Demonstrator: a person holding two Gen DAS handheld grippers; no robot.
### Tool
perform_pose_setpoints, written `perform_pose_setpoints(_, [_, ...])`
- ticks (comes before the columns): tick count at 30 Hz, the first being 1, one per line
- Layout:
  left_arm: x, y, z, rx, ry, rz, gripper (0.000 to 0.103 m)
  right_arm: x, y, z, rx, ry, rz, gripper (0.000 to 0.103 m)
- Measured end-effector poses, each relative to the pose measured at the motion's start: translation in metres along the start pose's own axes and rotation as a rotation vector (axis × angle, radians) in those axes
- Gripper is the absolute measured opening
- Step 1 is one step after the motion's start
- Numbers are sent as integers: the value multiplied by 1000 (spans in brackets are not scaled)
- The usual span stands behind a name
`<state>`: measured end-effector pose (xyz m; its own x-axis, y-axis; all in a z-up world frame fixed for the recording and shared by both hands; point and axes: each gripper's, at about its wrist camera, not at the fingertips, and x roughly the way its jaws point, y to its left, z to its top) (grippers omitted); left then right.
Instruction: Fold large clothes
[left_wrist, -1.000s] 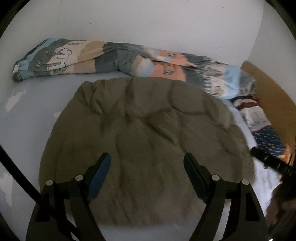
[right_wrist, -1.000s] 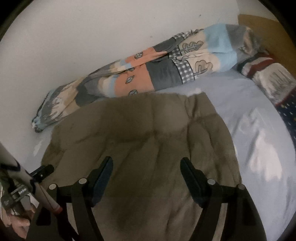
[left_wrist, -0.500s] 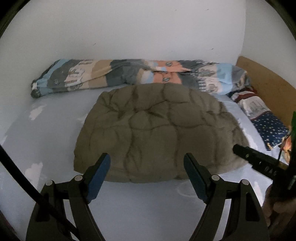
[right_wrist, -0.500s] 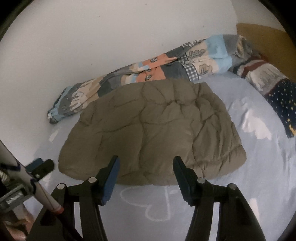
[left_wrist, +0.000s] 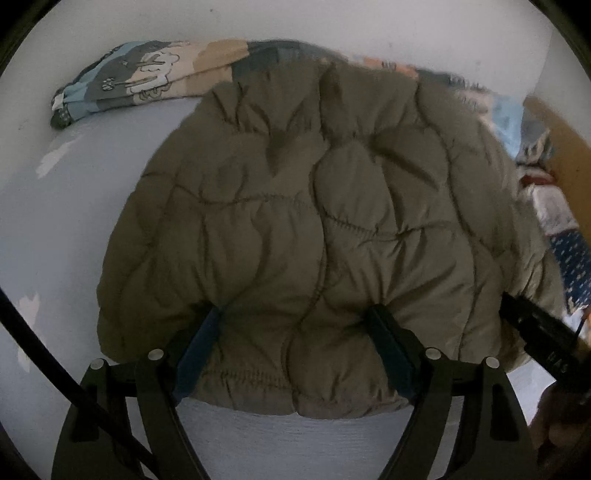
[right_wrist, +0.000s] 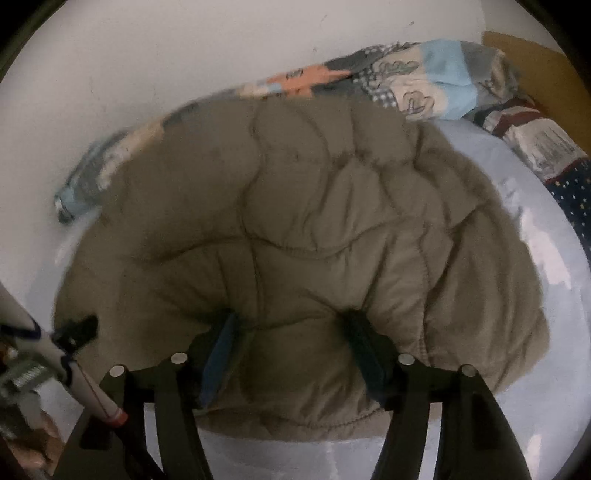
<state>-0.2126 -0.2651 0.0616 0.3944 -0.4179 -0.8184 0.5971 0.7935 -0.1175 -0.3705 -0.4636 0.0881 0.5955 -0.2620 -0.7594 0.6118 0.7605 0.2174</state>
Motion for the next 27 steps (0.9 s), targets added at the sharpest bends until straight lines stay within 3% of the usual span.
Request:
perform_pose_setpoints(6, [-3, -6, 0, 1, -12, 30, 83, 17, 1, 1, -18, 43, -27, 69])
perform_pose_setpoints(10, [-29, -11, 2, 20, -110, 60, 83, 3, -8, 6, 18, 39, 12, 69])
perform_pose_setpoints(12, [-41, -10, 2, 10, -150, 57, 83, -18, -18, 14, 66, -10, 53, 69])
perform_pose_setpoints(16, [-47, -7, 3, 9, -195, 119, 83, -50, -49, 22, 77, -104, -77, 69])
perform_pose_setpoints(19, [-36, -3, 5, -9, -166, 149, 83, -41, -78, 17, 133, -59, -129, 69])
perform_pose_setpoints(22, [-20, 7, 6, -55, -100, 122, 83, -25, -100, 8, 236, 18, -95, 69])
perform_pose_setpoints(27, [-14, 8, 7, -47, -75, 131, 83, -9, -102, 6, 261, 68, -94, 71])
